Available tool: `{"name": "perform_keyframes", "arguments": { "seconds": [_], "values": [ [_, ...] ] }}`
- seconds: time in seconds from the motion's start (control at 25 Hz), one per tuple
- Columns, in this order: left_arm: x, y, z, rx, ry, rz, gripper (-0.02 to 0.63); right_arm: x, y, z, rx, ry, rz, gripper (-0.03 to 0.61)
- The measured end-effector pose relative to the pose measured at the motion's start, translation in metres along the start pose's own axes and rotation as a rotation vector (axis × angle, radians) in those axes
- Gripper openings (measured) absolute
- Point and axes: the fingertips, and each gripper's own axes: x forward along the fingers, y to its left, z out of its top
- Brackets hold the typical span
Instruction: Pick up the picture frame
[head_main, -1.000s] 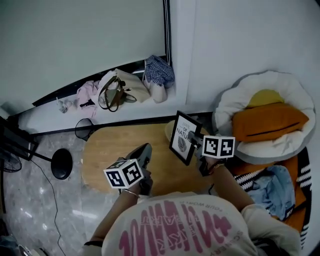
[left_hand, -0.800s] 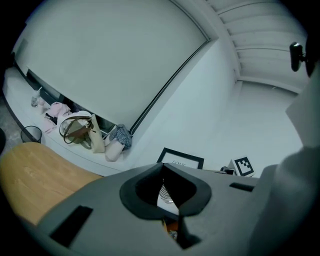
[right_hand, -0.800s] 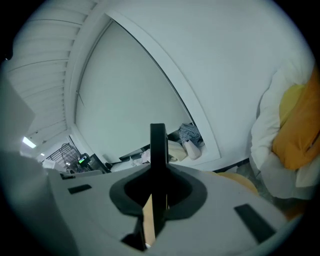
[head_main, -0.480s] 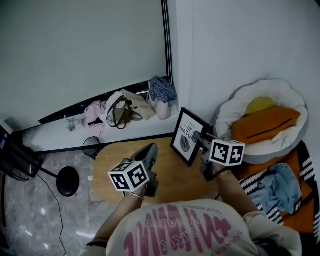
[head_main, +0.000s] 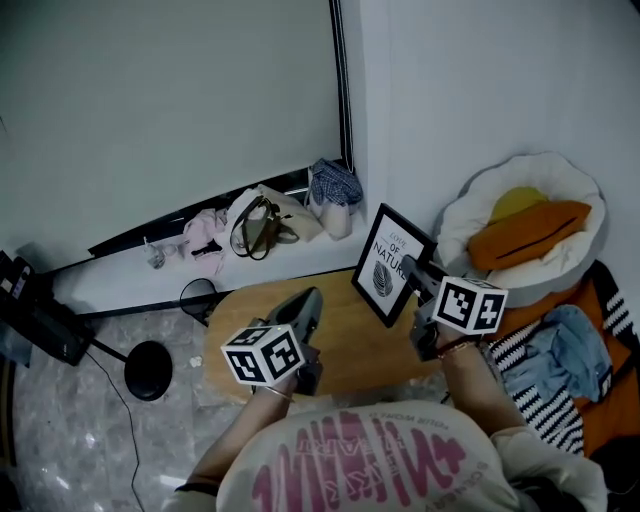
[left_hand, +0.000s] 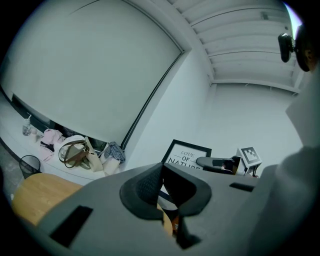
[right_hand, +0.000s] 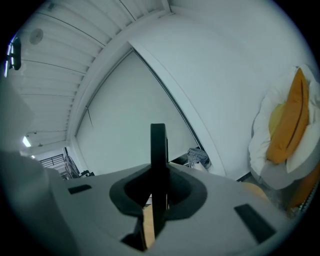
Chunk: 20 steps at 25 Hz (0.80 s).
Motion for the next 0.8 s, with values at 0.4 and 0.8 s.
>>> {"name": "perform_keyframes", "arguments": {
  "seconds": [0.4, 0.8],
  "values": [
    [-0.092, -0.009, -0.025, 0.014, -0.012, -0.055, 0.003, -0.064, 0.062, -0.069, -0.028, -0.016, -0.056, 0.046],
    [-0.142, -0.018, -0.036, 0.0, 0.058, -0.076, 0.003, -0.098, 0.108, -0.108, -0.003, 0.023, -0.091, 0.046]
  ]
}}
